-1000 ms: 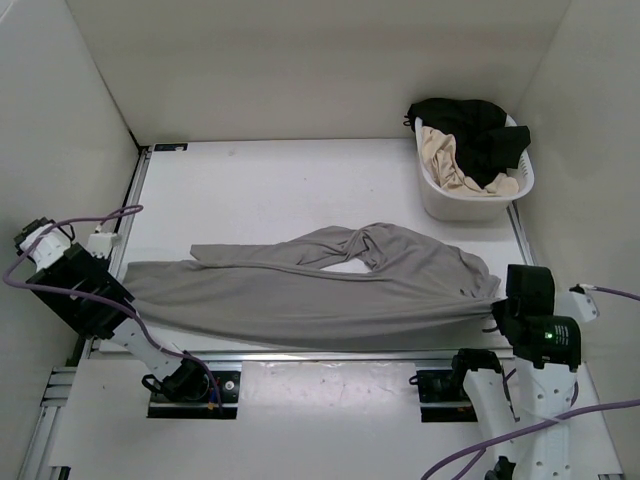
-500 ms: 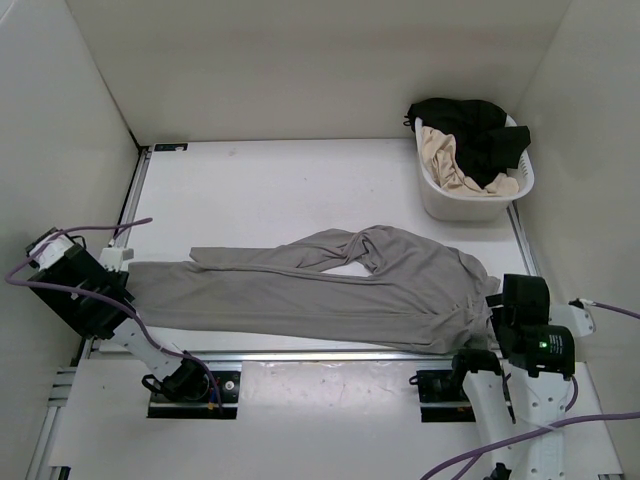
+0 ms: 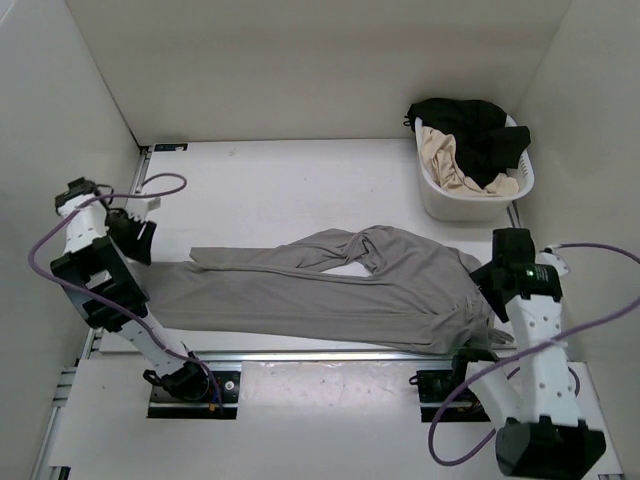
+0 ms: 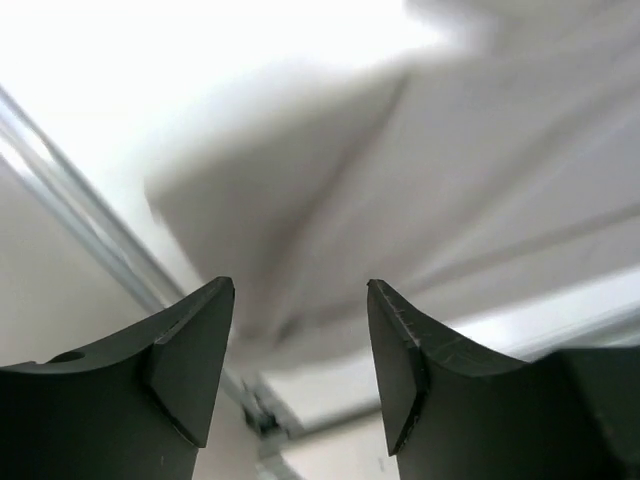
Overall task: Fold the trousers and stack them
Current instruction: Flatten the trousers out
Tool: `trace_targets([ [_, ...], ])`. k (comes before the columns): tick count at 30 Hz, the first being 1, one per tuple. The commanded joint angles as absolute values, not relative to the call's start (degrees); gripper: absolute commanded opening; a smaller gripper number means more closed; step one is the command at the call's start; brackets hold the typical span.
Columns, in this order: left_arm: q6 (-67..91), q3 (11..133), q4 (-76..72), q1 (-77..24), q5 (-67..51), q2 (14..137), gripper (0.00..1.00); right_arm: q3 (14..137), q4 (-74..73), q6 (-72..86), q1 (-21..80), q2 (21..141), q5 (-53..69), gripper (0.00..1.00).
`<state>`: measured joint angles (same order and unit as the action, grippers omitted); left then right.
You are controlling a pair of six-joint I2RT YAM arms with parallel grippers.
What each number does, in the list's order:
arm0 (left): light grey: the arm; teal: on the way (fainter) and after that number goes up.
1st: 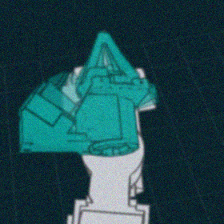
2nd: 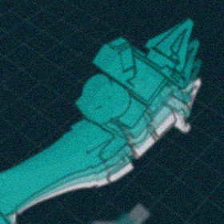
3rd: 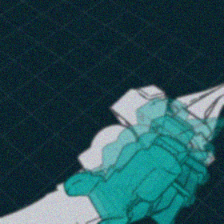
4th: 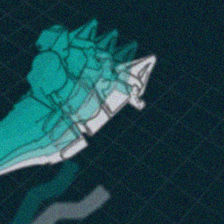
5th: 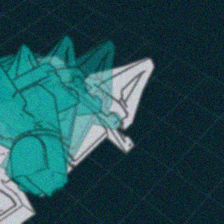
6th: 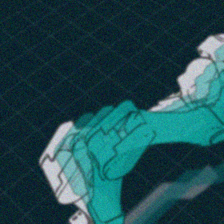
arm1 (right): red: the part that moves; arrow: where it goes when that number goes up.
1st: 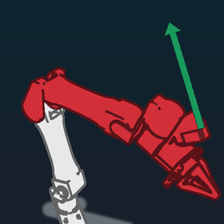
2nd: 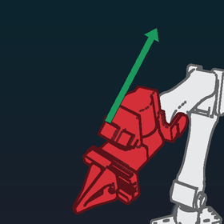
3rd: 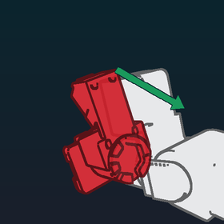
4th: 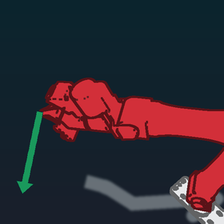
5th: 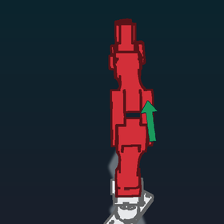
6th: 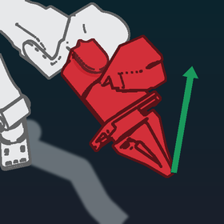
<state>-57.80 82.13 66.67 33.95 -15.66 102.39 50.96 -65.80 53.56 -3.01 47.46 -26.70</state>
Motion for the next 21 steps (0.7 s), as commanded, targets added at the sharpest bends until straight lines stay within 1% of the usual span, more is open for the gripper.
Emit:
trace_targets([
  [1,-50.81,87.7,63.73,26.05,-25.4,101.34,0.69,46.24,-54.52,49.57,-3.25,52.9,-19.17,0.75],
  [2,-49.84,87.71,62.85,23.75,-24.88,102.64,0.69,45.19,-53.45,50.09,-3.25,54.22,-18.38,0.75],
  [3,-48.88,87.71,62.15,21.38,-23.83,103.53,0.71,44.22,-52.65,50.1,-3.25,56.75,-17.85,0.75],
  [5,-45.89,87.71,58.38,13.74,-19.26,106.95,0.72,40.89,-50.54,52.64,-3.25,59.58,-17.84,0.75],
  [6,-45.1,87.71,57.32,12.49,-17.86,109.49,0.72,40.17,-48.97,53.17,-3.25,60.63,-18.36,0.75],
  [7,-43.35,87.71,56.17,11.44,-14.8,110.64,0.72,39.56,-48.0,53.17,-3.25,60.64,-18.37,0.75],
  [11,-42.71,88.33,54.76,9.15,-12.58,115.48,0.72,37.44,-45.35,54.58,-3.25,63.28,-18.98,0.74],
  [14,-43.85,86.67,54.23,8.35,-10.11,117.16,0.77,35.25,-43.95,54.58,-3.25,64.95,-18.46,0.74],
  [15,-44.38,85.09,54.23,7.04,-10.11,117.77,0.78,34.72,-43.95,55.1,-3.25,65.56,-18.46,0.75],
  [16,-44.91,84.21,53.71,7.03,-9.59,117.77,0.78,34.19,-43.42,55.11,-3.25,65.57,-18.46,0.75],
  [18,-44.91,81.93,53.7,6.24,-8.0,118.39,0.78,33.57,-43.42,56.16,-3.25,65.57,-19.15,0.78],
  [19,-44.91,81.39,53.7,6.24,-8.0,118.39,0.77,33.57,-43.42,56.16,-3.25,65.57,-19.16,0.78],
  [20,-44.91,80.78,53.7,6.24,-8.0,118.91,0.73,33.57,-43.42,56.16,-3.25,66.09,-19.77,0.8],
  [21,-44.91,80.16,53.7,6.24,-8.0,118.92,0.48,33.57,-43.42,56.68,-3.25,66.09,-19.78,0.8],
])
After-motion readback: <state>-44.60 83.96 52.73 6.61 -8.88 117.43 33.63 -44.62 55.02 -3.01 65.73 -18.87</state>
